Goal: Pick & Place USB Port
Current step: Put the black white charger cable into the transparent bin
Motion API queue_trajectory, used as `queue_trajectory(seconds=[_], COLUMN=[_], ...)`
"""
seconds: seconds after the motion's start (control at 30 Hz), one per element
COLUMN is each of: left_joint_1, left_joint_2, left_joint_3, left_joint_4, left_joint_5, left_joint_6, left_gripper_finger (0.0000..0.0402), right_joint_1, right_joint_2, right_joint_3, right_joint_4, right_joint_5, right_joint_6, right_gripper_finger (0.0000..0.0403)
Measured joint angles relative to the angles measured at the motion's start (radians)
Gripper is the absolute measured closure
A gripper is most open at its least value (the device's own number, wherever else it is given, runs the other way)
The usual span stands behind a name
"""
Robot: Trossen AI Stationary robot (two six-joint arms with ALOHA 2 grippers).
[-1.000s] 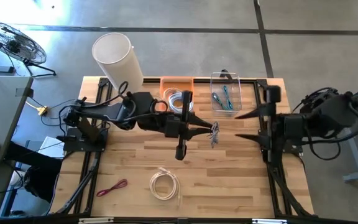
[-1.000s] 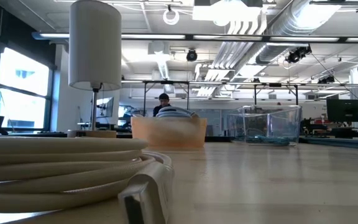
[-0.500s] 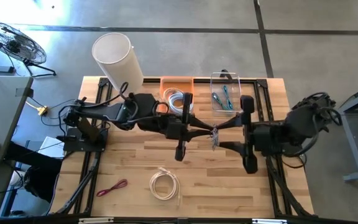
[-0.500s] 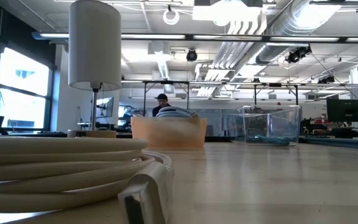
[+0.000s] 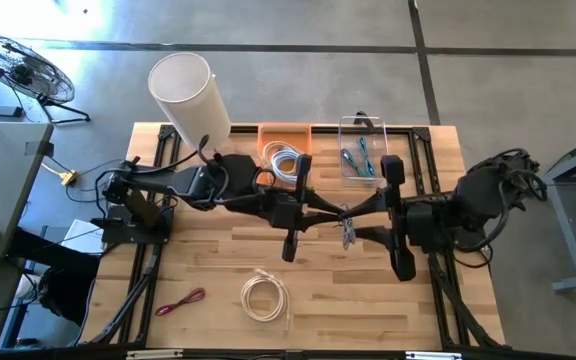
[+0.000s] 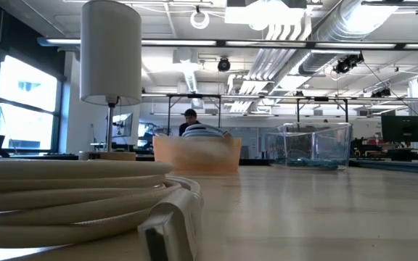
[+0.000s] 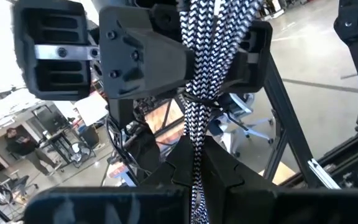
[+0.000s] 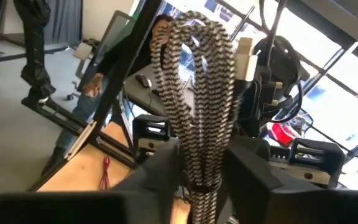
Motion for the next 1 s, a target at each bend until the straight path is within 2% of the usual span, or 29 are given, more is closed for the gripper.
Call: queue_trajectory(seconds=[0.1, 0.13, 0.27, 0.5, 0.6, 0.7, 0.77, 0.9, 1.0], left_joint_1=[0.000, 0.000, 0.001, 0.000, 0.000, 0.000, 0.000, -0.002, -0.014], left_joint_2=[0.001, 0.001, 0.000, 0.000, -0.002, -0.005, -0.013, -0.024, -0.026], left_joint_3=[0.000, 0.000, 0.000, 0.000, 0.002, 0.019, 0.042, 0.078, 0.095], left_joint_4=[-0.009, -0.013, -0.045, -0.081, -0.122, -0.199, -0.288, -0.440, -0.539], left_joint_5=[-0.005, -0.006, -0.029, -0.100, -0.101, -0.120, -0.159, -0.240, -0.351], left_joint_6=[0.013, 0.015, 0.015, 0.018, 0.017, 0.017, 0.017, -0.012, -0.041], left_gripper_finger=[0.0396, 0.0396, 0.0391, 0.0330, 0.0311, 0.0302, 0.0300, 0.0299, 0.0299], right_joint_1=[-0.024, -0.030, -0.045, -0.048, -0.034, -0.007, 0.020, 0.050, 0.042], right_joint_2=[0.000, -0.001, -0.001, 0.001, -0.003, -0.007, -0.012, -0.033, -0.053], right_joint_3=[0.000, 0.000, 0.000, -0.001, -0.001, -0.001, -0.001, -0.001, 0.000], right_joint_4=[-0.011, -0.013, -0.029, -0.060, -0.113, -0.206, -0.286, -0.521, -0.729], right_joint_5=[-0.016, -0.016, -0.022, 0.005, 0.039, 0.124, 0.240, 0.468, 0.506], right_joint_6=[-0.001, -0.002, 0.024, 0.033, 0.070, 0.145, 0.222, 0.518, 0.725], right_gripper_finger=[0.0372, 0.0379, 0.0377, 0.0379, 0.0380, 0.0380, 0.0380, 0.0381, 0.0382])
